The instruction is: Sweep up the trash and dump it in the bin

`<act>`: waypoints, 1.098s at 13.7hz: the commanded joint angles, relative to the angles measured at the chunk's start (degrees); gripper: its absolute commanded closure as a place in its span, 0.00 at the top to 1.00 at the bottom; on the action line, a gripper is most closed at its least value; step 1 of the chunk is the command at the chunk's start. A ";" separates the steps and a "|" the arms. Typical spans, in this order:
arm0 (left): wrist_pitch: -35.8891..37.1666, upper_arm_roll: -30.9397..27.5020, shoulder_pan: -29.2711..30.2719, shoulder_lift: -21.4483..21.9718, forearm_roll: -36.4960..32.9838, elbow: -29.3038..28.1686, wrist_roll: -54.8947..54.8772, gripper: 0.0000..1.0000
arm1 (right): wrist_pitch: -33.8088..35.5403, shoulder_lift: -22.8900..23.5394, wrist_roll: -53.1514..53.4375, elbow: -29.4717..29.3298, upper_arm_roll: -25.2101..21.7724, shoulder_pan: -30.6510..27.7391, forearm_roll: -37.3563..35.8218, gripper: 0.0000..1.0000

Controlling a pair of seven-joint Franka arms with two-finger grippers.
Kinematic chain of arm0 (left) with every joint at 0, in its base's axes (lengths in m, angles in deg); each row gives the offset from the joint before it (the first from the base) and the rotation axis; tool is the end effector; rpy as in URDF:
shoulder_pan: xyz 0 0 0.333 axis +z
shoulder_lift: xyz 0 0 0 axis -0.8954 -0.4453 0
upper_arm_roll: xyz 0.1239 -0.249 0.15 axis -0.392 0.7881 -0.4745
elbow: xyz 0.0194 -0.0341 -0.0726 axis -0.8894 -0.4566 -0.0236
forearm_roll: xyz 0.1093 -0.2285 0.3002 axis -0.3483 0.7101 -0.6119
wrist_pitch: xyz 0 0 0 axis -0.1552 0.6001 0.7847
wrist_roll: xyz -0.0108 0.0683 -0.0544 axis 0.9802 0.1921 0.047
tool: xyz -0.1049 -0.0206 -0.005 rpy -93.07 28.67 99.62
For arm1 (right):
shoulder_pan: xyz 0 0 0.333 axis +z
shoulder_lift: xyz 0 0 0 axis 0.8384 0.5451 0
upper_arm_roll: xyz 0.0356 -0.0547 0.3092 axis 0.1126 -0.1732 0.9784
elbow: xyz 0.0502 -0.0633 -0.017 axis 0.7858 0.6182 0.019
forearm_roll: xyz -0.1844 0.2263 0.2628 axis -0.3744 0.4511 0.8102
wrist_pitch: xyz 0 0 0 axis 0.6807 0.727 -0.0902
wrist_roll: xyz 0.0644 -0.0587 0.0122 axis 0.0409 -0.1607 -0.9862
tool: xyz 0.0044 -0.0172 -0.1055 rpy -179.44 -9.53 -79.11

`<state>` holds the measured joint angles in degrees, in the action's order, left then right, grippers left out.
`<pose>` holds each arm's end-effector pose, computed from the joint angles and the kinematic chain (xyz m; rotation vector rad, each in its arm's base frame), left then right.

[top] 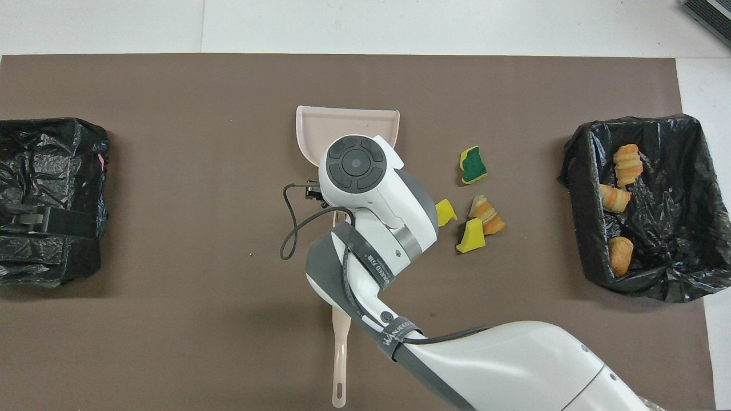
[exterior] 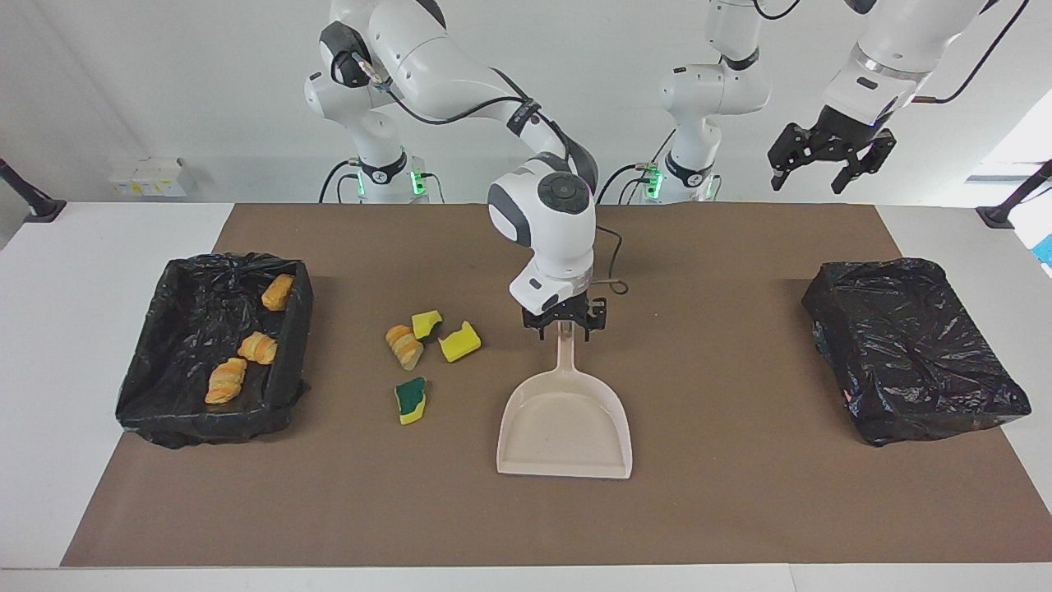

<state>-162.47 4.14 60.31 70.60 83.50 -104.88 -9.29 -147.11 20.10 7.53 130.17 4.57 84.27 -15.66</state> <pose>0.4944 -0.0574 0.6555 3.1036 -0.1556 -0.0184 0.5884 0.4120 0.3790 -3.0625 0.1654 -0.1022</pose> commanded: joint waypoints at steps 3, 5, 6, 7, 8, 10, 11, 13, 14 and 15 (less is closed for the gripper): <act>0.30 0.21 0.52 0.04 -0.45 0.38 0.21 1.00 | 1.71 -11.96 1.59 10.44 0.88 -0.41 -0.41 1.00; 0.30 0.12 0.52 0.04 -0.45 0.38 0.21 1.00 | 1.71 -17.41 2.99 16.95 0.88 0.65 -0.23 1.00; 0.30 0.21 0.52 0.04 -0.45 0.38 0.21 1.00 | 0.84 -19.26 4.22 19.94 0.88 1.61 -0.23 1.00; 0.30 0.21 0.52 0.04 -0.45 0.38 0.21 1.00 | 0.14 -20.76 5.71 22.40 0.79 2.84 -0.23 1.00; 0.30 0.21 0.52 0.04 -0.45 0.38 0.21 1.00 | -0.57 -21.99 7.73 24.26 0.88 3.28 -0.23 1.00; 0.30 0.12 0.52 0.04 -0.45 0.38 0.21 1.00 | -3.54 -23.06 9.68 27.25 0.88 4.17 0.03 1.00; 0.30 0.21 0.52 0.04 -0.45 0.38 0.21 1.00 | -4.43 -24.19 9.68 28.83 0.88 4.34 0.03 1.00; 0.30 0.21 0.52 0.04 -0.45 0.38 0.21 1.00 | -4.70 -26.21 9.77 31.90 0.88 5.13 0.12 1.00; 0.30 0.21 0.52 0.04 -0.45 0.38 0.21 1.00 | -6.01 -27.18 10.38 33.92 0.88 5.83 1.08 1.00; 0.30 0.21 0.52 0.04 -0.45 0.38 0.21 1.00 | -8.54 -28.50 11.00 36.64 0.88 6.79 3.18 1.00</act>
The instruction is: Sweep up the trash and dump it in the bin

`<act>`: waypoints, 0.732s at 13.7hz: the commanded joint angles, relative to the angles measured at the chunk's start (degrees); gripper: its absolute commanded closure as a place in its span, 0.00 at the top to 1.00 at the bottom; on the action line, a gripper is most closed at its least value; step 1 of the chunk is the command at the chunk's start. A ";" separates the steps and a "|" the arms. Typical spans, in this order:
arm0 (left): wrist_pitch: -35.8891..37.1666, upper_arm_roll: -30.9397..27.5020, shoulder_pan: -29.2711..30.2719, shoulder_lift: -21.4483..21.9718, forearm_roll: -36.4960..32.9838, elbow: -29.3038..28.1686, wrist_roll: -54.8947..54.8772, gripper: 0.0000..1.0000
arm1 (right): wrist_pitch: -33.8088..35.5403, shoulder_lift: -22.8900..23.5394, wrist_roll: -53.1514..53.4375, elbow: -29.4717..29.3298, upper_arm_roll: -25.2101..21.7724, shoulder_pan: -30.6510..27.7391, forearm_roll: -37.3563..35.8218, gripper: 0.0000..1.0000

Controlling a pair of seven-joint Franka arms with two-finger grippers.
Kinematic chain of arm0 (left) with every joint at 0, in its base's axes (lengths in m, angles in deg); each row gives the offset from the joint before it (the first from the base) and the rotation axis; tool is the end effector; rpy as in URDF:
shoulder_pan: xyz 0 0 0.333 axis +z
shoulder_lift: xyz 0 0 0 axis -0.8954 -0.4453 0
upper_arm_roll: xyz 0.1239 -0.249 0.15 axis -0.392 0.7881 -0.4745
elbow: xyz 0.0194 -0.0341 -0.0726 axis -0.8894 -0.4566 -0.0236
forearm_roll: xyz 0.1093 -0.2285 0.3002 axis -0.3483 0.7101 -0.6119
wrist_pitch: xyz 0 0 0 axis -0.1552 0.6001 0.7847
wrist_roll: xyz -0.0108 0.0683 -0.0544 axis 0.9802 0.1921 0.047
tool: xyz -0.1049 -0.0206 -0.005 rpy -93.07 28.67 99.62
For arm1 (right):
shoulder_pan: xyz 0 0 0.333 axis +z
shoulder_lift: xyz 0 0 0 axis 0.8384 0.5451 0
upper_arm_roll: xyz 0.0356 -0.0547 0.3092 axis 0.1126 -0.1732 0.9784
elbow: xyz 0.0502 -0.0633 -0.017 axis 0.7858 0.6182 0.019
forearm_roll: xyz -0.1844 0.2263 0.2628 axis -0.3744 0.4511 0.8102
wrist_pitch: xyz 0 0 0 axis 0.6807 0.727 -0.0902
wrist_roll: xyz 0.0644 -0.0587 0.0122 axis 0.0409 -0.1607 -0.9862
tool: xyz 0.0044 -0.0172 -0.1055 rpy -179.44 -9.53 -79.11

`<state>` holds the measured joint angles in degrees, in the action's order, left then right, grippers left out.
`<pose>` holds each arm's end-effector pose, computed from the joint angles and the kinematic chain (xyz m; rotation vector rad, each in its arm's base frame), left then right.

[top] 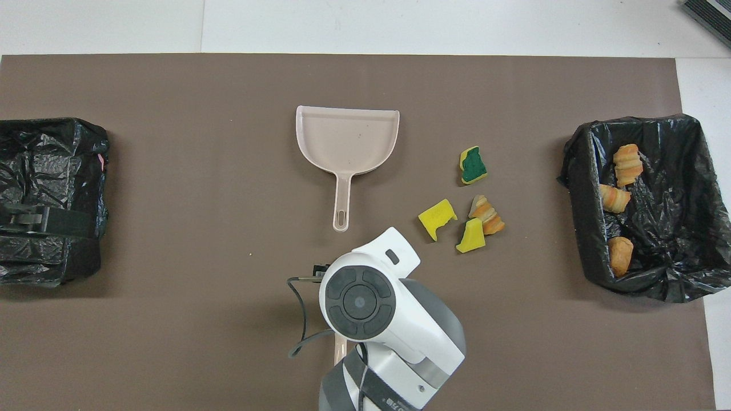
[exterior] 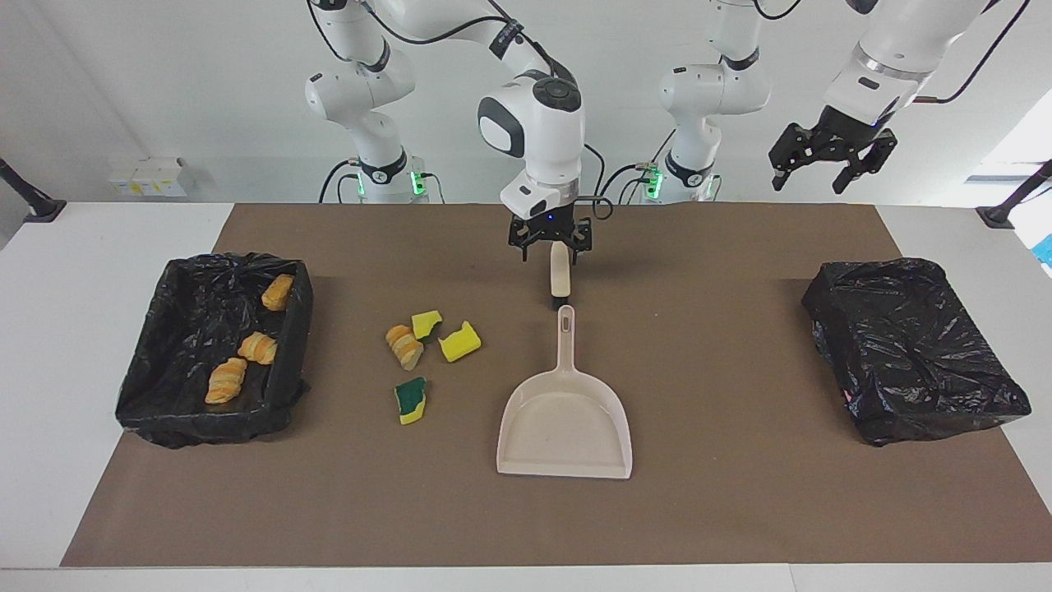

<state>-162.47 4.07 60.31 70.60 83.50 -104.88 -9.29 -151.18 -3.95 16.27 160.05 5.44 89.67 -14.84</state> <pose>0.4945 -0.0568 0.6555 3.1035 -0.1537 -0.0184 0.4347 0.4031 0.4119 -3.1118 0.1937 -0.1056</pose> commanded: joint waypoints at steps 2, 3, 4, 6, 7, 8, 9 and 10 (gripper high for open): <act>0.30 0.19 0.52 0.04 -0.45 0.38 0.21 1.00 | -9.22 -5.51 4.88 11.34 0.01 5.69 3.08 1.00; 0.30 0.28 0.52 0.04 -0.45 0.38 0.21 1.00 | -11.76 -5.16 8.03 13.01 -0.07 7.62 2.99 1.00; 0.30 0.28 0.52 0.04 -0.45 0.38 0.21 1.00 | -15.36 -4.72 9.46 15.12 -0.08 9.21 2.99 1.00; 0.30 0.28 0.52 0.04 -0.45 0.38 0.21 1.00 | -18.11 -4.54 10.87 18.72 -0.08 10.71 2.04 1.00; 0.30 0.20 0.52 0.04 -0.45 0.38 0.21 1.00 | -18.03 -4.89 11.49 19.61 -0.08 12.11 2.03 1.00; 0.30 0.19 0.52 0.04 -0.45 0.38 0.21 1.00 | -17.60 -5.15 13.41 19.71 -0.08 12.39 2.03 1.00; 0.30 0.19 0.52 0.04 -0.45 0.38 0.21 1.00 | -17.42 -5.33 14.56 19.79 -0.08 12.48 2.03 1.00; 0.30 0.28 0.52 0.04 -0.45 0.38 0.21 1.00 | -17.24 -5.33 15.35 19.71 -0.08 12.65 2.03 0.96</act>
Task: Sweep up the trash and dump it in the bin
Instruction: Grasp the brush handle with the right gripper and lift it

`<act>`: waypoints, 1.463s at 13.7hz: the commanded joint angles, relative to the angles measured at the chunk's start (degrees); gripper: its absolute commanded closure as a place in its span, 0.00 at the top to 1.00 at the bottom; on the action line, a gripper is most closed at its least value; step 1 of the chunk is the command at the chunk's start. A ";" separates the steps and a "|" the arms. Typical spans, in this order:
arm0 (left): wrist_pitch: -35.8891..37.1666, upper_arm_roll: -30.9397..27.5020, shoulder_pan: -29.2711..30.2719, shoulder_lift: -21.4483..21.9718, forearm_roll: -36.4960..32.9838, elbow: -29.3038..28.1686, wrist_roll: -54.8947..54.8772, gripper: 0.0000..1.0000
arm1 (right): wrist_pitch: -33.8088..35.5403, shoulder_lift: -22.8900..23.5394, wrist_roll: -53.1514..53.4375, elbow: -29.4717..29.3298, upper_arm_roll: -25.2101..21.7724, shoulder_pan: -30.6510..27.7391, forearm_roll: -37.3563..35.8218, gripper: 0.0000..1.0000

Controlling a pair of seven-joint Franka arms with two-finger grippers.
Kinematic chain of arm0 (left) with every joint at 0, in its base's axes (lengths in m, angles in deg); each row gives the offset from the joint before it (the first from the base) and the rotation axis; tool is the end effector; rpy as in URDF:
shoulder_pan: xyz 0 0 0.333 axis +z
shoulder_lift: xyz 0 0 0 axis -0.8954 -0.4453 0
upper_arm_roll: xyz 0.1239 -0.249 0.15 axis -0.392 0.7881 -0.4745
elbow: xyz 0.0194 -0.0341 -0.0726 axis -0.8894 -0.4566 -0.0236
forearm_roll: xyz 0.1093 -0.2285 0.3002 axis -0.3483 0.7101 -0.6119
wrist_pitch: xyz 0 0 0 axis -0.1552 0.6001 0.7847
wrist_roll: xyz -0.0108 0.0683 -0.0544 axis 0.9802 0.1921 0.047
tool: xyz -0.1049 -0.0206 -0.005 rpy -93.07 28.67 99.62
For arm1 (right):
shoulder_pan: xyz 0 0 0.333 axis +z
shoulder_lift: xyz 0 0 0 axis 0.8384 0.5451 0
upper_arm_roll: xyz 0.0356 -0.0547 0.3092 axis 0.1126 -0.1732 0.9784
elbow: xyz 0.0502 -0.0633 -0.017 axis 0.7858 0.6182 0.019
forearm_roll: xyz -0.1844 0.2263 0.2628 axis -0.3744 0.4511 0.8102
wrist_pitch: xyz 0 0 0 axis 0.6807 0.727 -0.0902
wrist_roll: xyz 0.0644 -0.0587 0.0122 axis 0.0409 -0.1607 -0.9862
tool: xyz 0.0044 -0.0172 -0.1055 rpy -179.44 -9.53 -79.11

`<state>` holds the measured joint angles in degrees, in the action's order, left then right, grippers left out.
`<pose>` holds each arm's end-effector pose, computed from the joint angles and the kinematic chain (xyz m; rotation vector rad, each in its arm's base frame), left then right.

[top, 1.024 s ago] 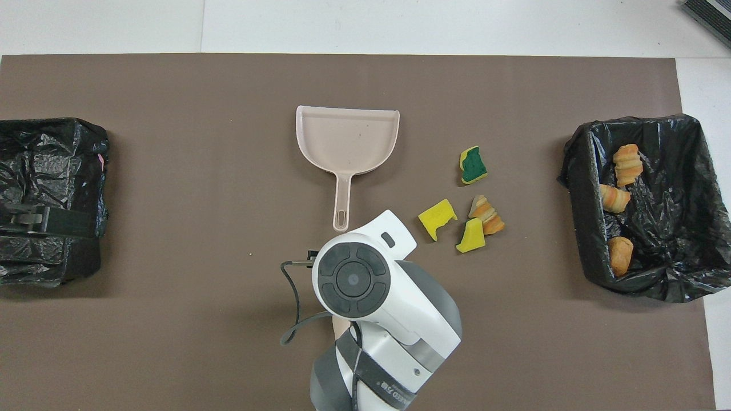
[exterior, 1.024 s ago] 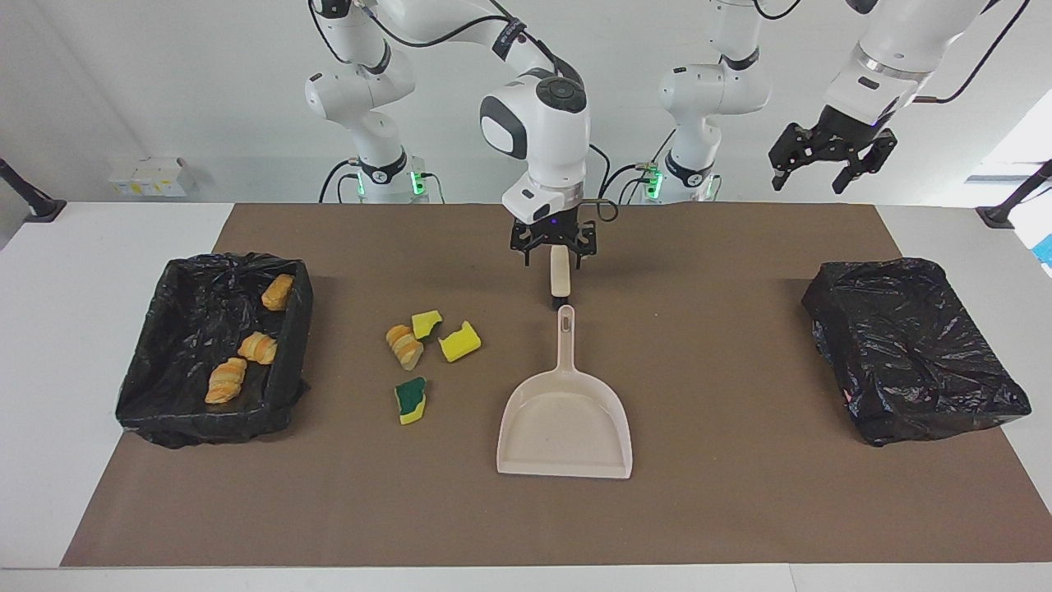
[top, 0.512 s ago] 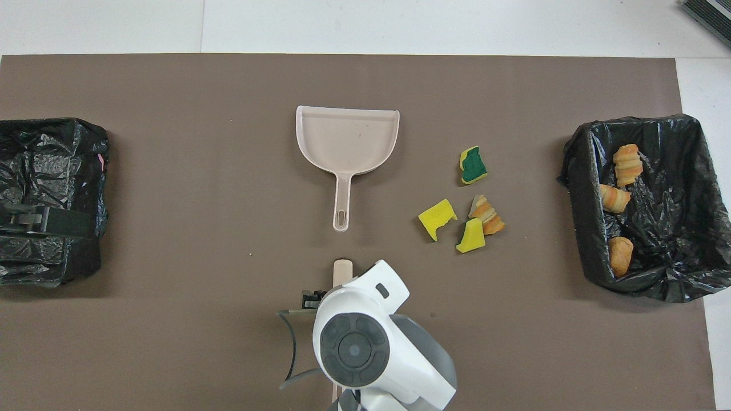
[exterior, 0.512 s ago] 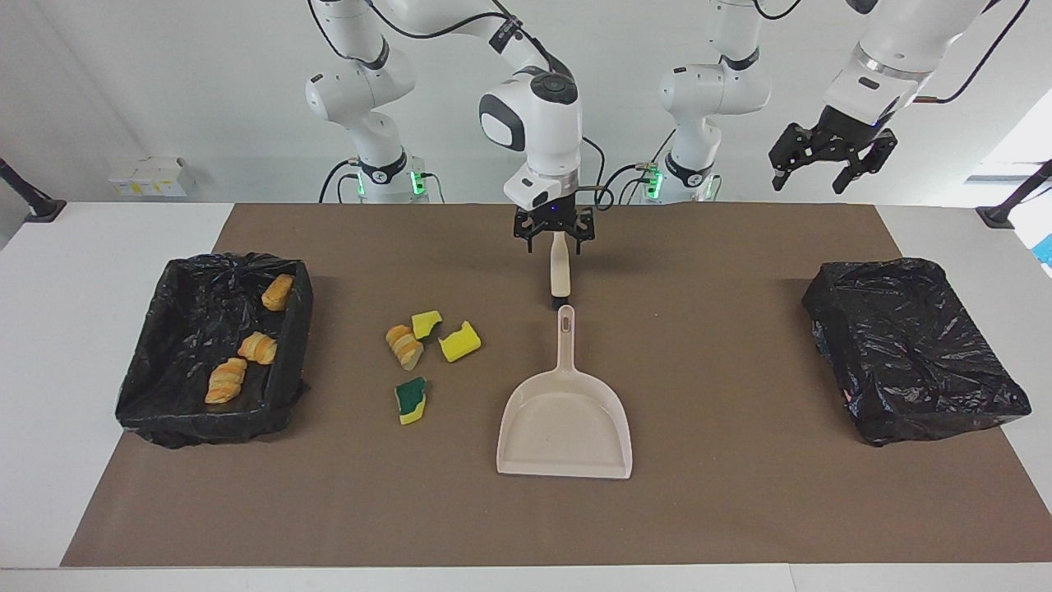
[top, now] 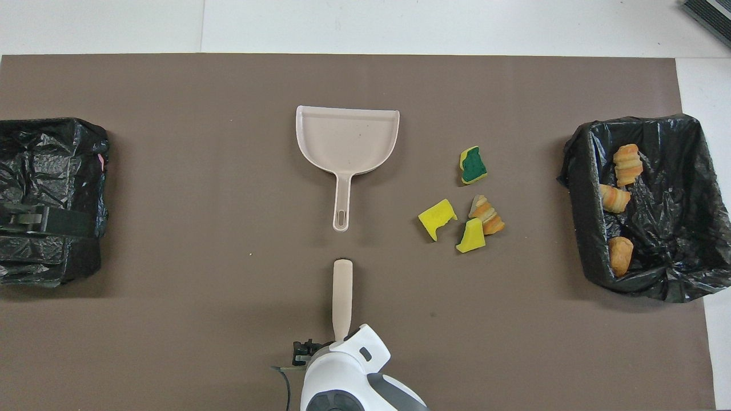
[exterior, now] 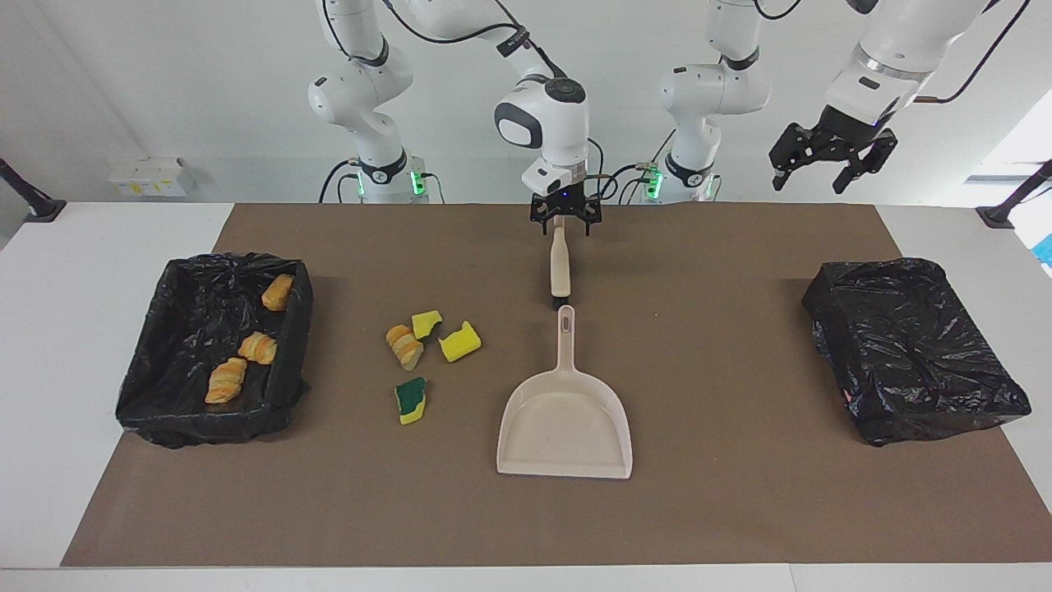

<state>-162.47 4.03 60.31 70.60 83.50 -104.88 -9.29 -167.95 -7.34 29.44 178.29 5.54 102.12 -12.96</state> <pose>0.4945 -0.0564 0.6555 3.1034 -0.1526 -0.0184 0.2993 0.4428 0.3298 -3.0562 0.2187 -0.0856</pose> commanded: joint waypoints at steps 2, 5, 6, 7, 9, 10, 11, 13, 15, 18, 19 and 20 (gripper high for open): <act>0.30 0.32 0.52 0.04 -0.45 0.38 0.21 1.00 | 1.62 -2.30 3.77 1.38 -0.18 0.99 0.05 0.87; 0.30 0.23 0.52 0.04 -0.45 0.38 0.21 1.00 | 4.80 -3.18 3.78 1.47 -0.18 2.05 0.05 0.74; 0.30 0.23 0.52 0.04 -0.45 0.38 0.21 1.00 | 5.07 -3.27 3.78 1.38 -0.18 2.05 0.05 0.71; 0.30 0.23 0.52 0.04 -0.45 0.38 0.21 1.00 | 5.33 -3.35 3.78 1.38 -0.18 2.05 0.05 0.69; 0.30 0.32 0.52 0.04 -0.45 0.38 0.21 1.00 | 6.65 -3.44 3.52 1.38 -0.18 2.05 0.05 0.48; 0.30 0.23 0.52 0.04 -0.45 0.38 0.21 1.00 | 7.00 -3.44 3.25 1.38 -0.18 2.05 0.05 0.29; 0.30 0.23 0.52 0.04 -0.45 0.38 0.21 1.00 | 7.61 -3.27 3.16 0.95 -0.18 1.96 0.05 0.11; 0.30 0.23 0.52 0.04 -0.45 0.38 0.21 1.00 | 10.85 -3.09 3.07 -0.81 -0.26 1.79 0.05 0.00; 0.30 0.23 0.52 0.04 -0.45 0.38 0.21 1.00 | 16.20 -3.44 2.90 -3.61 -0.18 0.21 0.14 0.00; 0.30 0.23 0.52 0.04 -0.45 0.38 0.21 1.00 | 22.45 -6.50 0.80 -5.30 -0.26 -3.74 0.23 0.00; 0.30 0.23 0.52 0.04 -0.45 0.38 0.21 1.00 | 24.91 -8.17 -1.82 -5.30 -0.35 -5.32 0.32 0.00; 0.30 0.23 0.52 0.04 -0.45 0.38 0.21 1.00 | 26.93 -9.58 -4.72 -5.30 -0.35 -7.51 0.32 0.00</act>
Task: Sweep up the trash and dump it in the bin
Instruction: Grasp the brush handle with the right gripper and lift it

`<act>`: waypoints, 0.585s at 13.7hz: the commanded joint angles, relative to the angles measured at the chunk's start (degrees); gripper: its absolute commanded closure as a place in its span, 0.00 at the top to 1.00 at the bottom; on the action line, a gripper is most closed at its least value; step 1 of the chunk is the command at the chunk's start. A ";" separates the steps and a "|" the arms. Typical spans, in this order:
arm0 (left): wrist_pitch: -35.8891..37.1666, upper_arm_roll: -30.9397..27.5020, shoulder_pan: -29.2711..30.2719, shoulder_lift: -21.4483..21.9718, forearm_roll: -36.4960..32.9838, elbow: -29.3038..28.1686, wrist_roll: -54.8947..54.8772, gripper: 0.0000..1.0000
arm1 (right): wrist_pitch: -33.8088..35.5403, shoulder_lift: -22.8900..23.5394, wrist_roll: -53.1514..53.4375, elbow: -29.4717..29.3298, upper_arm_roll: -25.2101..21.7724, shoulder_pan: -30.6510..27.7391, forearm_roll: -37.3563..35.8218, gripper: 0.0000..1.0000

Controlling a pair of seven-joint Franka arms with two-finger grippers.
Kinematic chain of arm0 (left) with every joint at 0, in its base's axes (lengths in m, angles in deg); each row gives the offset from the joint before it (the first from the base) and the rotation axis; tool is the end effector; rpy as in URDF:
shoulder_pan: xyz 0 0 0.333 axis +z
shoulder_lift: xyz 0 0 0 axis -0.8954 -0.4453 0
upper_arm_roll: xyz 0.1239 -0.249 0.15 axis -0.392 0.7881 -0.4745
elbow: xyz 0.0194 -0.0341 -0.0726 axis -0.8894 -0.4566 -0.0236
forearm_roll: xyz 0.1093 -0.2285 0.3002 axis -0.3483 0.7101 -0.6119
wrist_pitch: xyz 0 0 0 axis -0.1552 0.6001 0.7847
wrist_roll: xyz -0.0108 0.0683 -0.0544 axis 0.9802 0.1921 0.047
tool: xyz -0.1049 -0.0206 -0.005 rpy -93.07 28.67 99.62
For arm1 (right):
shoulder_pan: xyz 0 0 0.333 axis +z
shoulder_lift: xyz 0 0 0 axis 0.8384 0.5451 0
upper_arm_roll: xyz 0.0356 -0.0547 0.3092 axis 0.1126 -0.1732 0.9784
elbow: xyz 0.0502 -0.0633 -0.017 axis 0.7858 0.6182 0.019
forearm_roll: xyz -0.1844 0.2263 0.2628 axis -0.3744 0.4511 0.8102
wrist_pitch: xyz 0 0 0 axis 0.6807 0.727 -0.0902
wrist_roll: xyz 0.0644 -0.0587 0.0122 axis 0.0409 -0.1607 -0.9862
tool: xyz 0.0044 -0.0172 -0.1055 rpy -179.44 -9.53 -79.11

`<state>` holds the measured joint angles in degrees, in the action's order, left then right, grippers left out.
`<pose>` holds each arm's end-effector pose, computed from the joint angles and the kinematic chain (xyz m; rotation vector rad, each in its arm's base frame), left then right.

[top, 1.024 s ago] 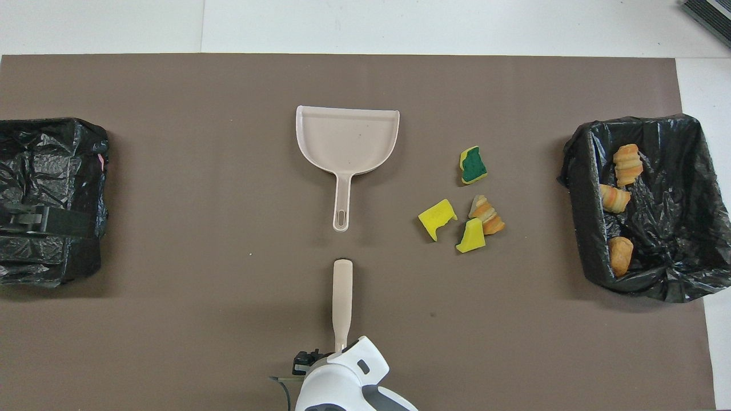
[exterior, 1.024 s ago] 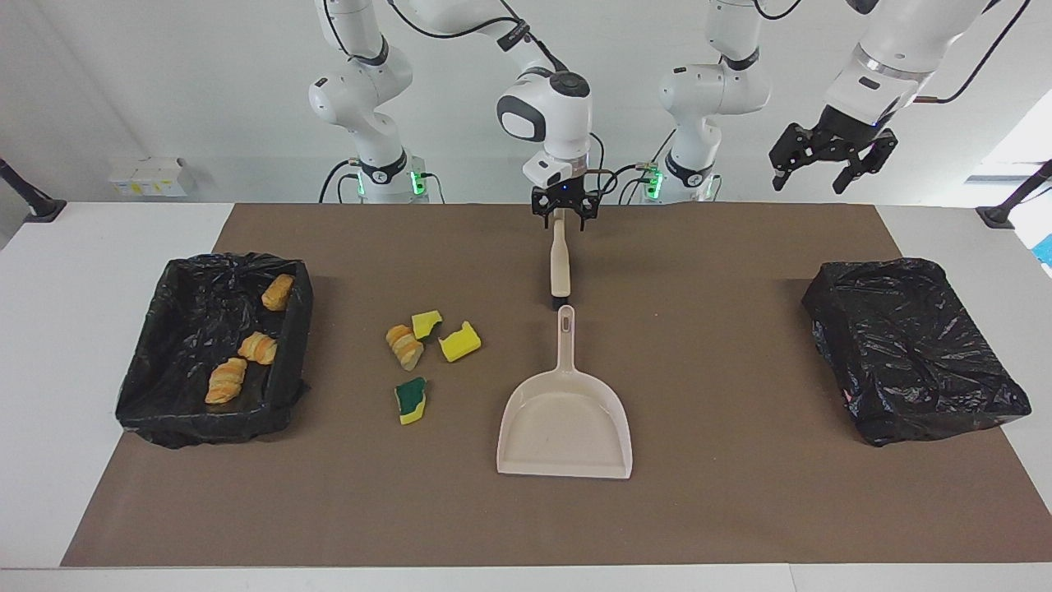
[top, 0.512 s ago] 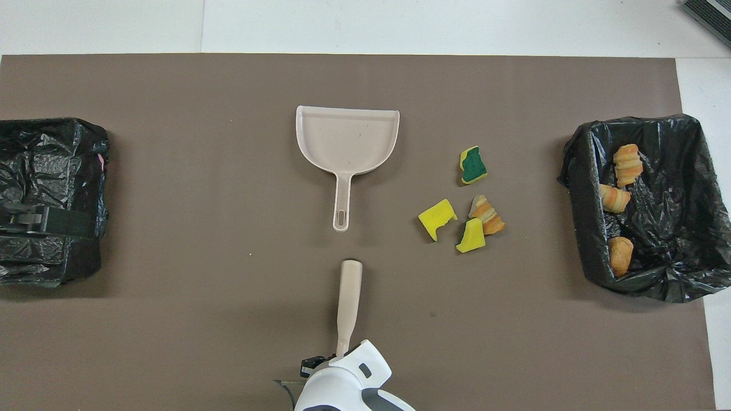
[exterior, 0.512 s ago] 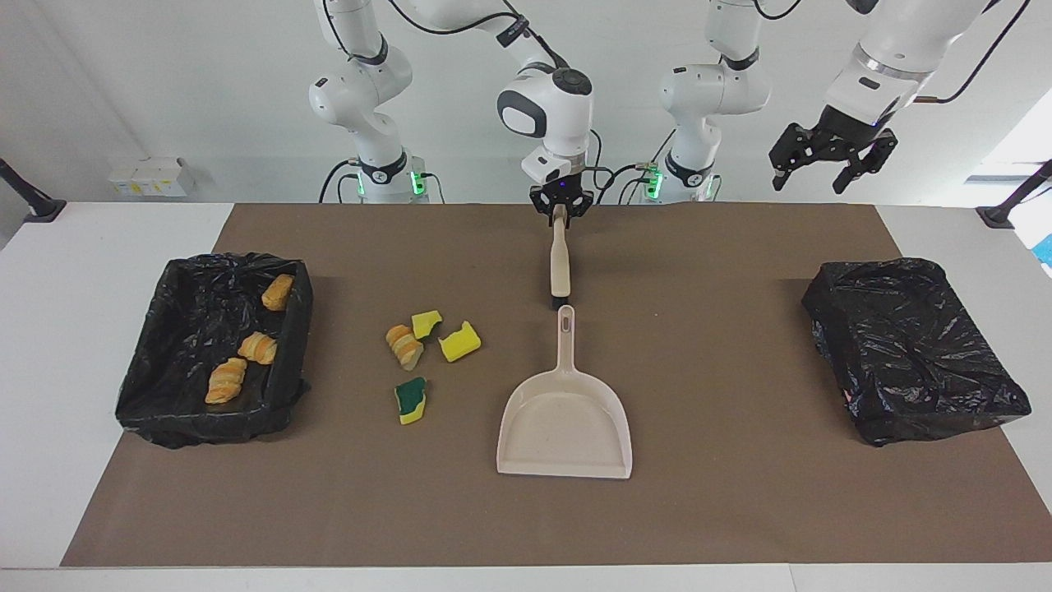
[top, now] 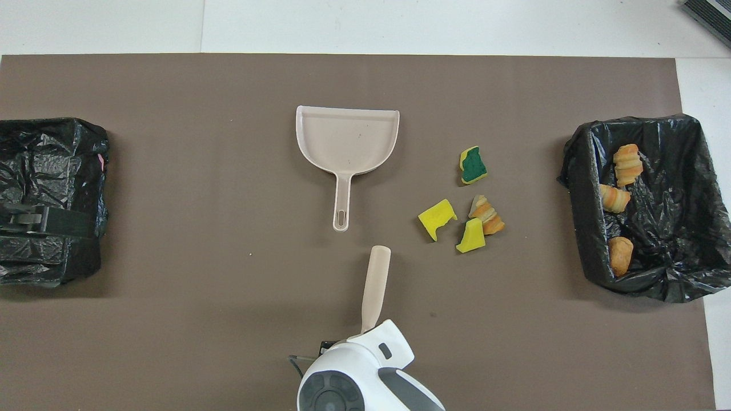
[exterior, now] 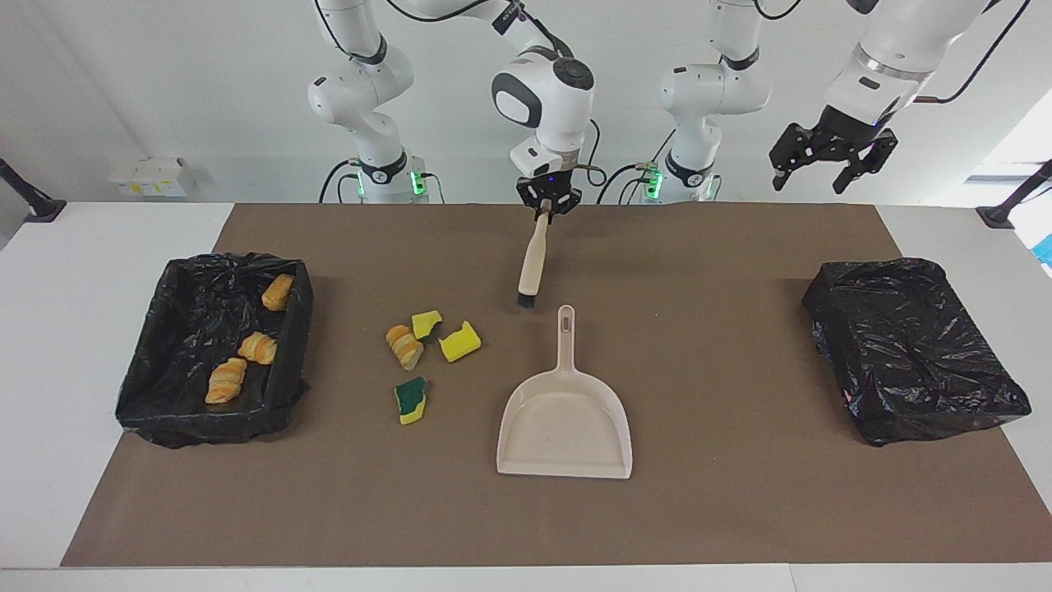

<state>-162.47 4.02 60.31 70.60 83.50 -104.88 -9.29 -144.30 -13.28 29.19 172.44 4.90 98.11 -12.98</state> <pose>0.4946 -0.0563 0.6555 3.1034 -0.1524 -0.0183 0.3243 0.4019 0.3922 3.0035 -0.3437 -0.0414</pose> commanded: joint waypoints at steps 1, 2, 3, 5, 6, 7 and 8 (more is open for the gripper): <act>0.30 0.25 0.52 0.04 -0.45 0.38 0.21 1.00 | 5.13 -4.79 -7.20 0.64 0.28 -5.35 0.34 0.00; 0.30 0.25 0.52 0.04 -0.45 0.38 0.21 1.00 | 6.11 -5.67 -9.49 0.56 0.28 -7.29 0.34 0.00; 0.30 0.25 0.52 0.04 -0.45 0.38 0.21 1.00 | 6.64 -6.55 -11.95 0.56 0.20 -9.22 0.34 0.00; 0.30 0.25 0.52 0.04 -0.45 0.38 0.21 1.00 | 7.34 -7.43 -15.74 0.56 -0.06 -11.78 0.34 0.00; 0.30 0.25 0.52 0.04 -0.45 0.38 0.21 1.00 | 8.13 -8.22 -18.19 0.64 -0.07 -13.53 0.26 0.00; 0.30 0.25 0.52 0.04 -0.45 0.38 0.21 1.00 | 9.35 -8.92 -21.44 0.56 0.02 -16.07 0.25 0.00; 0.30 0.25 0.52 0.04 -0.45 0.38 0.21 1.00 | 9.63 -9.54 -24.34 0.56 -0.07 -17.83 0.25 0.00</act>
<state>-162.47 4.01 60.31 70.60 83.49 -104.88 -9.29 -135.93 -20.47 10.29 172.33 4.47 83.87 -13.00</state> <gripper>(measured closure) 0.000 0.740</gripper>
